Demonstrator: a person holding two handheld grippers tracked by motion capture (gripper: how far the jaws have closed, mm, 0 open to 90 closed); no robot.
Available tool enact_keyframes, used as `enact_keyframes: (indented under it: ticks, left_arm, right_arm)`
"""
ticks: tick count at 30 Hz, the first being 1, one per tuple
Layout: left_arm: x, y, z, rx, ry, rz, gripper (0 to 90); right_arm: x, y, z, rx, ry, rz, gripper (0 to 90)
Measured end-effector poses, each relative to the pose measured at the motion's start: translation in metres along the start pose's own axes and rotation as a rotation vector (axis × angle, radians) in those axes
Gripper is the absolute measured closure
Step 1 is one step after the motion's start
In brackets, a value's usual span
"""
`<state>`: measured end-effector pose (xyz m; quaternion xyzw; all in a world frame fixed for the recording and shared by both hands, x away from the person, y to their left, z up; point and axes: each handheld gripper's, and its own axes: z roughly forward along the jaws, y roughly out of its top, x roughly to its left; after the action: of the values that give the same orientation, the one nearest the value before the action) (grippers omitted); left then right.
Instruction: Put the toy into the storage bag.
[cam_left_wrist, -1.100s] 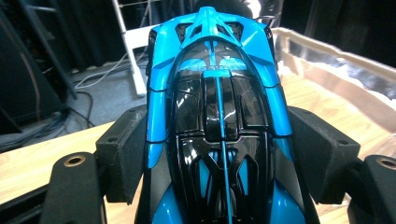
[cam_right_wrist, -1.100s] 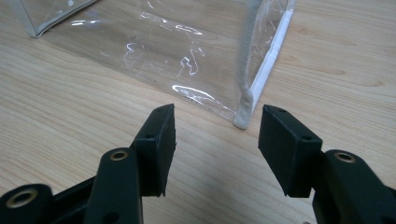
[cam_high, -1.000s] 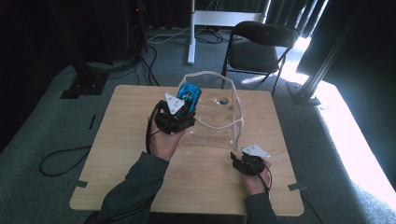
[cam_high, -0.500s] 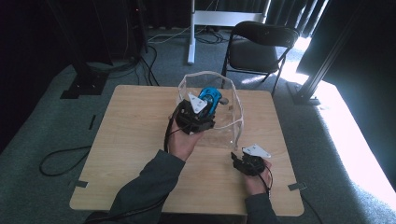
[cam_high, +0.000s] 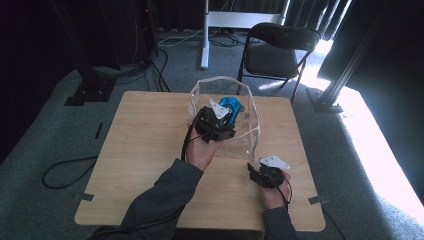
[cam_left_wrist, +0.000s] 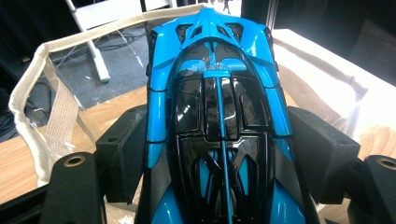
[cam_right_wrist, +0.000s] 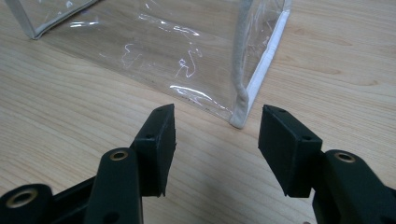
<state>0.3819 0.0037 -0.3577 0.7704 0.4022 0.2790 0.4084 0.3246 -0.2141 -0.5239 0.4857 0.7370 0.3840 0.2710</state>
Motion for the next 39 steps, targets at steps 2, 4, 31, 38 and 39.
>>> enact_keyframes:
  ticks: [2,4,31,38,39]
  left_arm:
    - [-0.001,0.000,0.000,0.003,0.001,0.004,27.3]
    - [-0.001,0.001,0.001,0.007,-0.002,0.002,27.3]
    - [-0.019,-0.004,0.001,0.076,-0.001,0.023,27.3]
    - [-0.021,-0.009,0.008,0.101,-0.005,0.017,36.0]
    - [-0.017,-0.009,0.006,0.085,-0.047,-0.005,51.0]
  right_arm:
    - [0.000,0.000,0.000,0.001,0.000,-0.001,45.4]
    - [0.000,0.000,0.000,0.000,0.000,-0.003,45.4]
    - [-0.001,-0.003,-0.001,0.006,-0.003,0.003,45.4]
    - [-0.003,-0.005,-0.003,0.008,-0.010,0.007,45.6]
    - [-0.003,-0.005,-0.003,0.007,-0.011,0.007,45.6]
